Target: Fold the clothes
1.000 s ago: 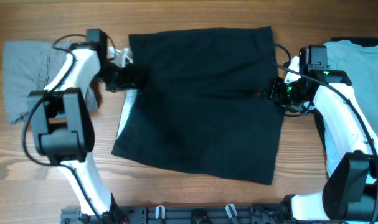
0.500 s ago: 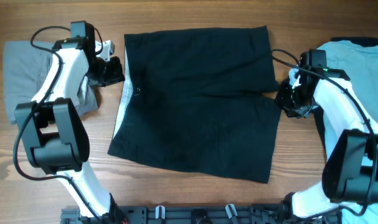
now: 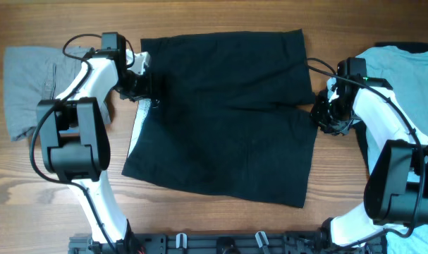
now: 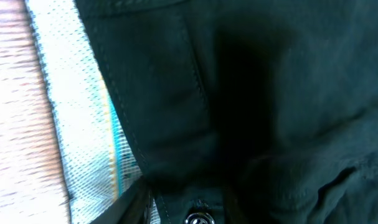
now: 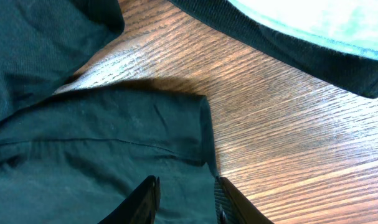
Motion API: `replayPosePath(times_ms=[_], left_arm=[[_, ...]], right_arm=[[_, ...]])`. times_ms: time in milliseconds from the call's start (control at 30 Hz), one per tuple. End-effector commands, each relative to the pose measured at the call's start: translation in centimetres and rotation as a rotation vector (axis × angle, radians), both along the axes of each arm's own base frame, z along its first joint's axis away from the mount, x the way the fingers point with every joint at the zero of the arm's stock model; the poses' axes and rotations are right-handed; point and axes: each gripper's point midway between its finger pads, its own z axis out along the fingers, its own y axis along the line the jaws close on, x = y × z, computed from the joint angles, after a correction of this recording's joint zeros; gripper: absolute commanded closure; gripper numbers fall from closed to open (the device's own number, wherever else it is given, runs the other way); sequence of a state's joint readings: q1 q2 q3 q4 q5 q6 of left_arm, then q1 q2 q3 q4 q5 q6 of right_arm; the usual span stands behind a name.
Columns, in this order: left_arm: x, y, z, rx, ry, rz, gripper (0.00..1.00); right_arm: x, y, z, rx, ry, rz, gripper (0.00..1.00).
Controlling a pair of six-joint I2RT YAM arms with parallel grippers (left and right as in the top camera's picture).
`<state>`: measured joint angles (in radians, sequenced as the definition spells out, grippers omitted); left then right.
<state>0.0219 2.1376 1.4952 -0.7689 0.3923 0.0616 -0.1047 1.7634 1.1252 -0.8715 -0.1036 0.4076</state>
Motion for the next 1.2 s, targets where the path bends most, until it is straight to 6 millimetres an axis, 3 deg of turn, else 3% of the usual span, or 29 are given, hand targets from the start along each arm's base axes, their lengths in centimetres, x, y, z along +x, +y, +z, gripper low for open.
replayPosePath(times_ms=[0,133,233,367,500,667,800,833,900,1000,1167], left_arm=[[-0.1,-1.6,-0.8,-0.028,-0.003,-0.043,0.71],[0.0,-1.5,-0.8,-0.027,-0.005,-0.041,0.96],[-0.5,-0.9,-0.3,-0.016,0.019,-0.026,0.96],[-0.6,2.7,3.1,0.057,0.022,0.066,0.96],[-0.3,4.6,5.6,0.077,-0.033,0.116,0.96],[-0.9,7.0,5.2,0.208,0.009,0.207,0.96],[-1.0,7.2,5.1,0.221,0.013,0.21,0.96],[-1.0,7.2,5.1,0.221,0.013,0.21,0.96],[-1.0,7.2,5.1,0.221,0.013,0.21,0.96],[-1.0,7.2,5.1,0.22,0.013,0.21,0.96],[-1.0,7.2,5.1,0.22,0.013,0.21,0.96]], right_arm=[[-0.4,0.1,-0.7,0.008,0.026,-0.012,0.67],[-0.4,0.1,-0.7,0.007,0.026,-0.011,0.67],[-0.5,0.1,-0.7,0.008,0.03,-0.011,0.66],[-1.1,0.2,-1.0,0.01,0.05,-0.015,0.66],[-0.7,0.2,-1.1,0.013,0.032,-0.015,0.66],[-0.4,0.2,-1.9,0.014,0.036,-0.015,0.66],[-0.3,0.2,-3.1,0.015,0.058,-0.011,0.66],[-0.2,0.2,-3.5,0.015,0.059,-0.011,0.73],[0.1,0.2,-4.0,0.021,0.054,-0.01,0.76],[1.3,1.8,-3.7,0.107,-0.007,0.075,0.69],[2.0,3.0,-3.6,0.17,-0.057,0.168,0.67]])
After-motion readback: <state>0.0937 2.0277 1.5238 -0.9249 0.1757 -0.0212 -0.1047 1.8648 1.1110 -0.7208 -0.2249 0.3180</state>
